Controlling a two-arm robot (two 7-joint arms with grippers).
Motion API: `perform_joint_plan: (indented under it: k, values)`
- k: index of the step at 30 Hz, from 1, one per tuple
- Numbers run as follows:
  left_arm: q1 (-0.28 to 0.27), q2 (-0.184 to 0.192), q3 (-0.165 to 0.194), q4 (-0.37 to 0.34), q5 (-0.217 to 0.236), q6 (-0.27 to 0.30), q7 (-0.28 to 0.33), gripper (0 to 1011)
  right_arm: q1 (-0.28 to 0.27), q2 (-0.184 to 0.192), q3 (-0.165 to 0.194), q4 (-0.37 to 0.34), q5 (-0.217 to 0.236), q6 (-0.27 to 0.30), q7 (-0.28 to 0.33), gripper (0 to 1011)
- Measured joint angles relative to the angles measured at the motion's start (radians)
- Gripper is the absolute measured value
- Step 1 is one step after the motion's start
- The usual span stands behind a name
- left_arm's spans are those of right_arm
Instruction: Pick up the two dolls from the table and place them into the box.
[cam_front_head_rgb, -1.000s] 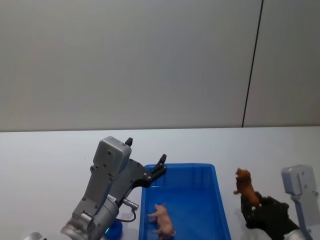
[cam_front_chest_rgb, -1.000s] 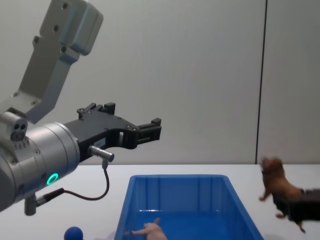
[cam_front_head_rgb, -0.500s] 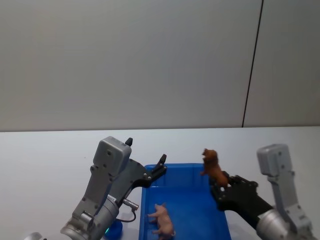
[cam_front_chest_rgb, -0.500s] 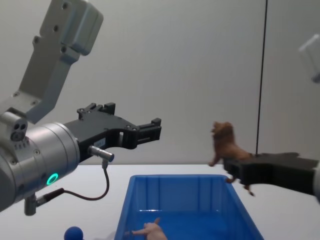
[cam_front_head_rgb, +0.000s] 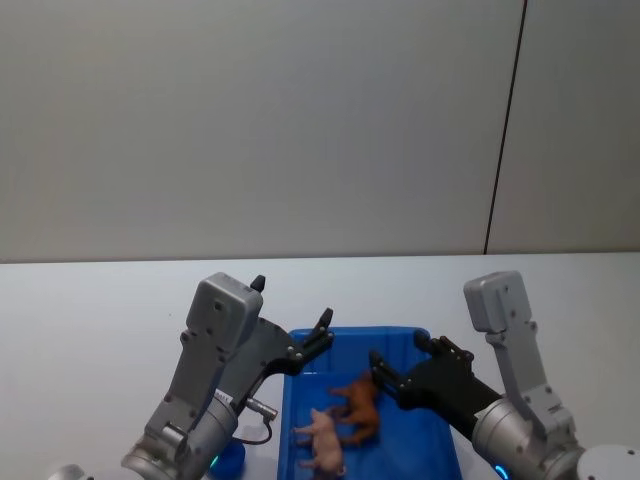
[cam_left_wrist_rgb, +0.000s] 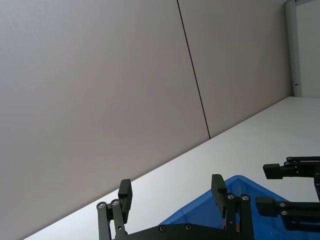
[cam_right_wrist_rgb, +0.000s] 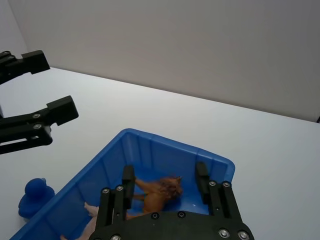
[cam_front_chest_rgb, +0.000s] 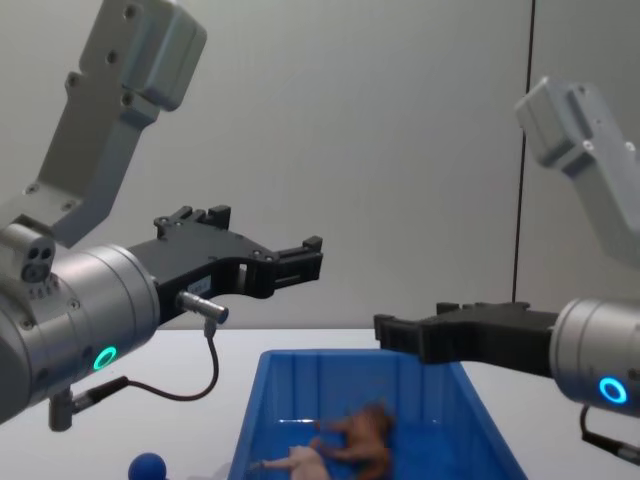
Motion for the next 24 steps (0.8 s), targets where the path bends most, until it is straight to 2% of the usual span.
perform_joint_plan:
  k: [7, 8, 12, 24]
  values:
    - [0.000, 0.000, 0.000, 0.000, 0.000, 0.000, 0.000, 1001, 0.006, -0.005, 0.001, 0.005, -0.013, 0.004, -0.041, 872]
    - [0.000, 0.000, 0.000, 0.000, 0.000, 0.000, 0.000, 1001, 0.004, -0.005, 0.002, 0.001, -0.015, 0.004, -0.056, 929]
    - [0.000, 0.000, 0.000, 0.000, 0.000, 0.000, 0.000, 1001, -0.008, 0.002, 0.009, -0.017, -0.016, 0.003, -0.088, 1001]
    - [0.000, 0.000, 0.000, 0.000, 0.000, 0.000, 0.000, 1001, -0.073, 0.044, 0.041, -0.091, 0.006, -0.010, -0.190, 1001]
